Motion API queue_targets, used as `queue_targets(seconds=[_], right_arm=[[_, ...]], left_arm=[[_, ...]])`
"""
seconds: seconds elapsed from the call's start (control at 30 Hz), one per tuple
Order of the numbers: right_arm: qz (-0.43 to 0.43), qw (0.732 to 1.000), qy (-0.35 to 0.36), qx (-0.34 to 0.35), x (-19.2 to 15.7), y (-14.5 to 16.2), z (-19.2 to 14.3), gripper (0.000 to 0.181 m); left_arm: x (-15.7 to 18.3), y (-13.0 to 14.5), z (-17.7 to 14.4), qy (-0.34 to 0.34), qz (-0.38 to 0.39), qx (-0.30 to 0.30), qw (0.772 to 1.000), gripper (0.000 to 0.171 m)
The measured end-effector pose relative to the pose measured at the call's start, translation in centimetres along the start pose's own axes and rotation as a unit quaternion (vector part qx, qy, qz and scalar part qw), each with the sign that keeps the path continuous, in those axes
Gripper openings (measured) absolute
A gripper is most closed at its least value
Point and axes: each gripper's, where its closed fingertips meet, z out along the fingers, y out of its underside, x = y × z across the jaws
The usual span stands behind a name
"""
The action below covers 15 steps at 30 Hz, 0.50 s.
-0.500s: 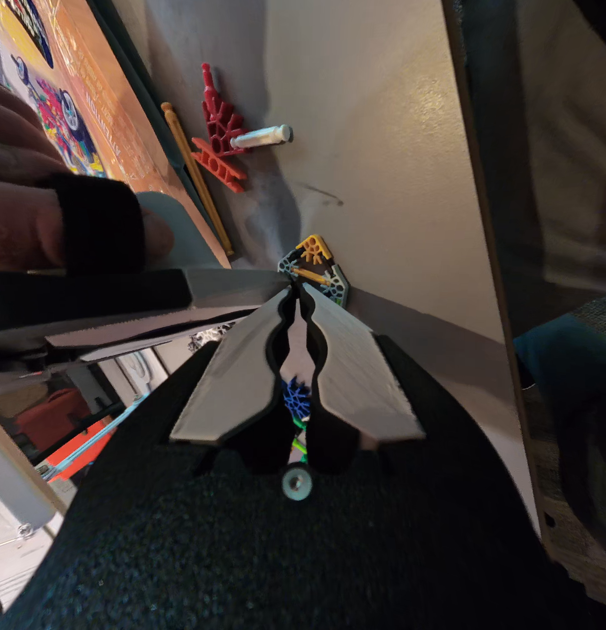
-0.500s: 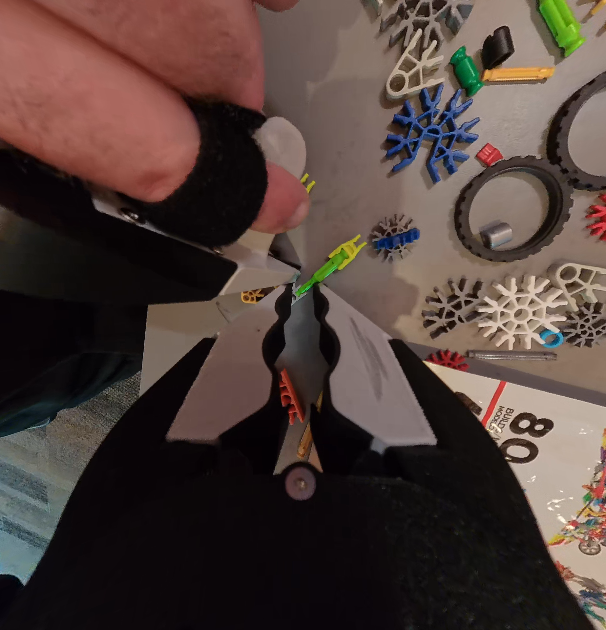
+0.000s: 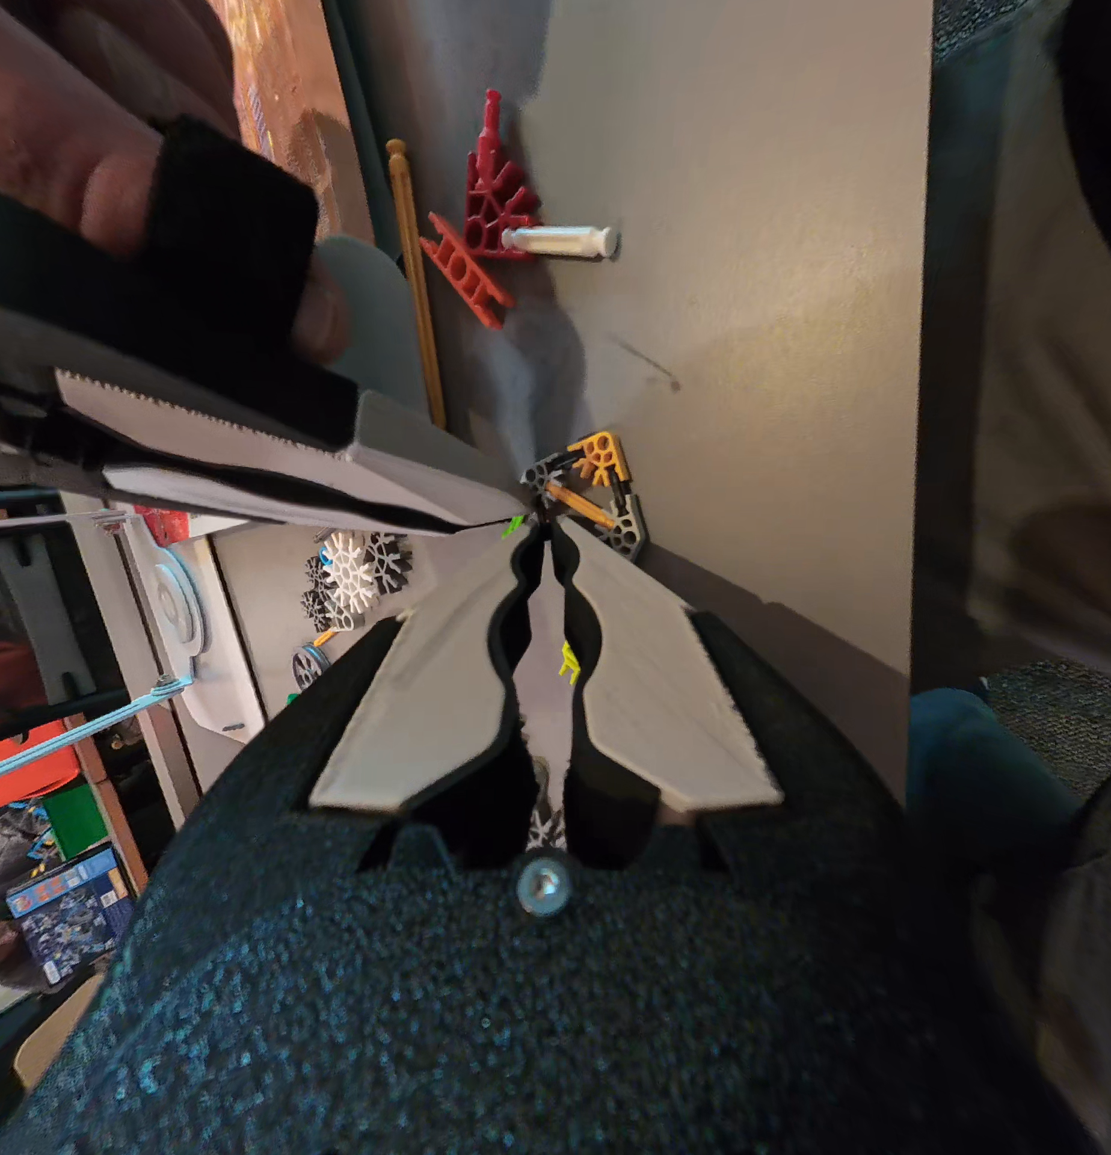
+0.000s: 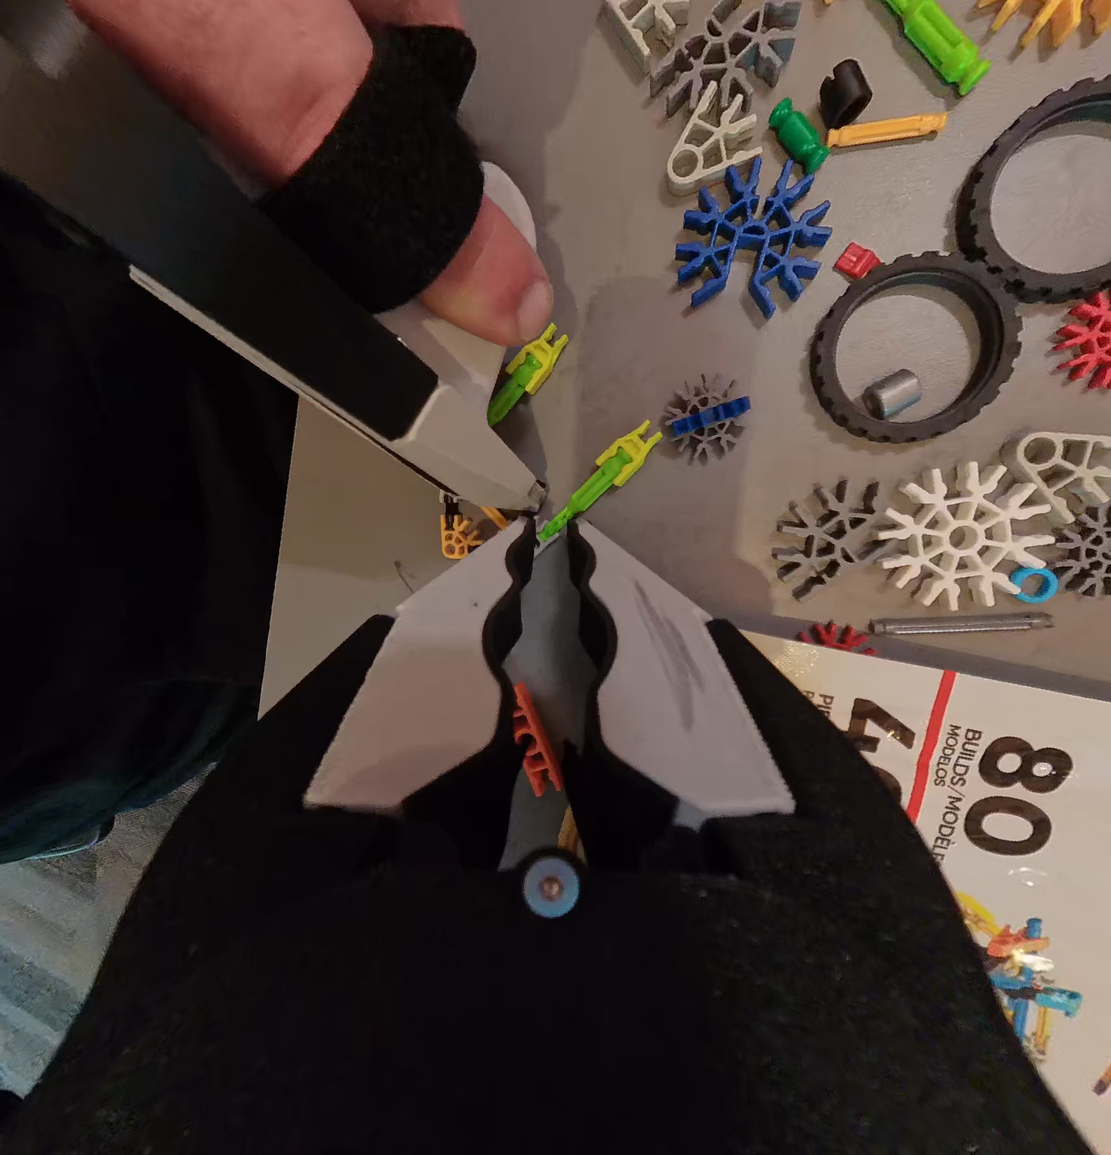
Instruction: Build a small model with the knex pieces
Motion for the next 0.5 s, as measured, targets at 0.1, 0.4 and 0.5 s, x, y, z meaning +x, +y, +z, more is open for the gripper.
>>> queue_targets(seconds=[0.1, 0.4, 0.5], right_arm=[[-0.011, 1.000, 0.017, -0.014, 0.0, 0.1, 0.0, 0.009], [-0.028, 0.998, 0.038, -0.033, 0.0, 0.1, 0.0, 0.008], [-0.029, 0.998, 0.038, -0.027, 0.0, 0.1, 0.0, 0.008]], left_arm=[[0.0, 0.0, 0.0, 0.001, -0.005, 0.007, 1.000, 0.000], [-0.7, 0.8, -1.8, 0.034, -0.137, 0.074, 0.987, 0.018], [-0.7, 1.6, -2.8, 0.041, -0.171, 0.091, 0.980, 0.018]])
